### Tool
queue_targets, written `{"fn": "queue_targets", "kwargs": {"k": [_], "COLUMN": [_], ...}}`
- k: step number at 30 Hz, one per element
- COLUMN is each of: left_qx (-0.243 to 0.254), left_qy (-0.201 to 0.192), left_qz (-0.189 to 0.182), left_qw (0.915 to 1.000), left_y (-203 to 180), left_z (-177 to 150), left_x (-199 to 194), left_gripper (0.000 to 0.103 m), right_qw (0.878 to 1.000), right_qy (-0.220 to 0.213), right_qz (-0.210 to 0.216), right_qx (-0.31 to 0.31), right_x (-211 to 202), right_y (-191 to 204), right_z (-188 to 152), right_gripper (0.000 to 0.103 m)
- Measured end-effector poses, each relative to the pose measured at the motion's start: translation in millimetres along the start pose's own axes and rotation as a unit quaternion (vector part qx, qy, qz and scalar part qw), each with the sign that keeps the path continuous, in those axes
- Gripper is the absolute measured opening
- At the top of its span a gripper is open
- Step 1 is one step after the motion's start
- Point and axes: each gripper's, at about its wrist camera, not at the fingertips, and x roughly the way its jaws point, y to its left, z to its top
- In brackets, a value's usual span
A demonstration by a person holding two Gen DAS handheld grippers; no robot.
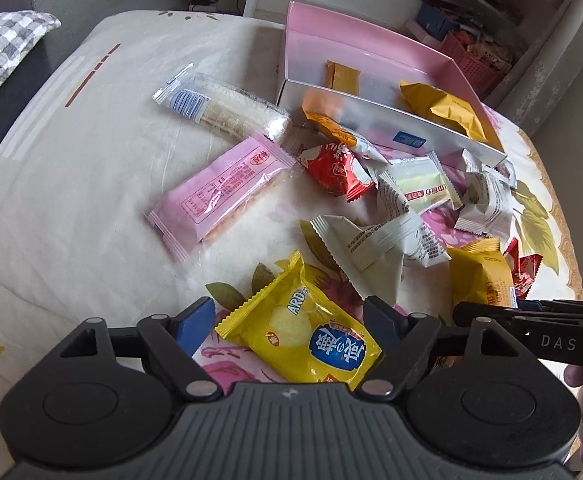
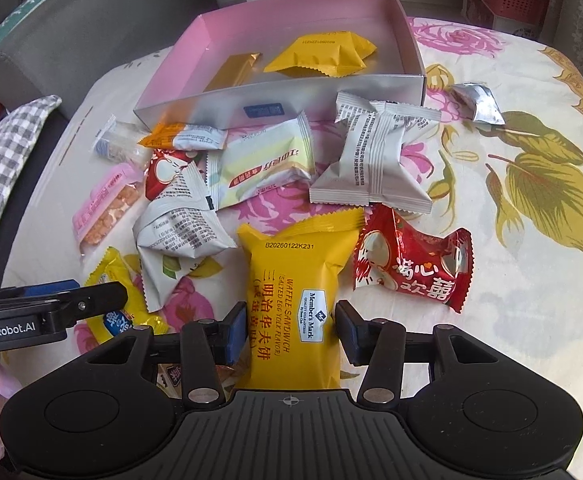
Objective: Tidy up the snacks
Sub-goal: 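Carry the chip bag and waffle pack with both grippers over the pink box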
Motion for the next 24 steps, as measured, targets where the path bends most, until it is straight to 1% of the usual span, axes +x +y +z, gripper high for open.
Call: {"fn": "queue_targets", "kwargs": {"k": [1, 3, 5, 6, 9, 10, 11, 12, 13, 14, 16, 18, 19, 21, 22, 23, 24], "left_qx": [0.002, 0.0, -0.015, -0.024, -0.034, -0.038, -0.041, -0.043, -0.046, -0.052, -0.063, -0.074, -0.076, -0.076, -0.075, -0.074, -0.072], "left_qy": [0.002, 0.011, 0.02, 0.018, 0.012, 0.009, 0.003, -0.003, -0.006, -0.007, -0.01, -0.005, -0.005, -0.002, -0.002, -0.005, -0.006], "left_qz": [0.007, 0.022, 0.025, 0.027, 0.037, 0.041, 0.045, 0.049, 0.046, 0.037, 0.024, 0.009, 0.002, -0.009, -0.013, -0.018, -0.022], "left_qw": [1.0, 0.9997, 0.9994, 0.9992, 0.9987, 0.9984, 0.9981, 0.9979, 0.9979, 0.9979, 0.9977, 0.9972, 0.9971, 0.9971, 0.9971, 0.9971, 0.9971], "left_y": [-2.1, -4.3, -3.2, -3.1, -4.4, -4.2, -4.1, -5.2, -4.2, -2.0, 3.1, 7.8, 9.7, 11.1, 11.9, 12.3, 12.7], "left_z": [-1.0, -3.2, -4.4, -5.0, -3.2, -2.9, -2.9, -3.3, -3.4, -3.7, -3.4, -2.6, -3.0, -3.1, -3.4, -3.3, -3.1], "left_x": [1.1, 6.1, 11.2, 12.0, 12.6, 12.3, 11.4, 10.2, 8.7, 7.5, 4.6, 4.2, 3.3, 1.4, 0.1, -1.8, -3.9], "left_gripper": [0.082, 0.082, 0.086, 0.087, 0.085, 0.081, 0.073, 0.068, 0.065, 0.059, 0.053, 0.051, 0.048, 0.046, 0.043, 0.038, 0.037], "right_qw": [1.0, 1.0, 1.0, 1.0, 1.0, 1.0, 1.0, 1.0, 0.999, 0.999, 0.999, 0.999, 0.999, 0.999, 0.999, 0.999, 0.999], "right_qy": [0.001, 0.005, 0.006, 0.004, 0.0, -0.002, -0.005, -0.007, -0.01, -0.013, -0.018, -0.025, -0.029, -0.039, -0.044, -0.048, -0.052], "right_qz": [-0.001, -0.003, -0.006, -0.008, -0.013, -0.014, -0.016, -0.017, -0.018, -0.017, -0.017, -0.015, -0.014, -0.012, -0.01, -0.008, -0.004], "right_qx": [-0.002, -0.003, -0.006, -0.009, -0.016, -0.018, -0.02, -0.023, -0.025, -0.026, -0.024, -0.021, -0.018, -0.01, -0.007, -0.003, 0.0], "right_x": [0.6, 2.5, 4.6, 4.6, 5.9, 6.1, 6.3, 6.4, 6.2, 5.9, 4.4, 1.4, -0.6, -5.8, -8.6, -11.3, -14.0], "right_y": [0.7, 1.2, 2.2, 3.0, 6.3, 7.5, 8.6, 9.4, 10.2, 10.7, 11.2, 10.2, 9.4, 7.5, 6.3, 5.0, 3.9], "right_z": [-0.4, -1.1, -1.7, -2.1, -2.3, -2.5, -2.8, -3.1, -3.4, -3.5, -3.2, -2.0, -1.0, 1.3, 2.4, 3.5, 4.4], "right_gripper": [0.047, 0.047, 0.047, 0.047, 0.047, 0.047, 0.045, 0.045, 0.042, 0.041, 0.04, 0.039, 0.039, 0.039, 0.039, 0.039, 0.039]}}
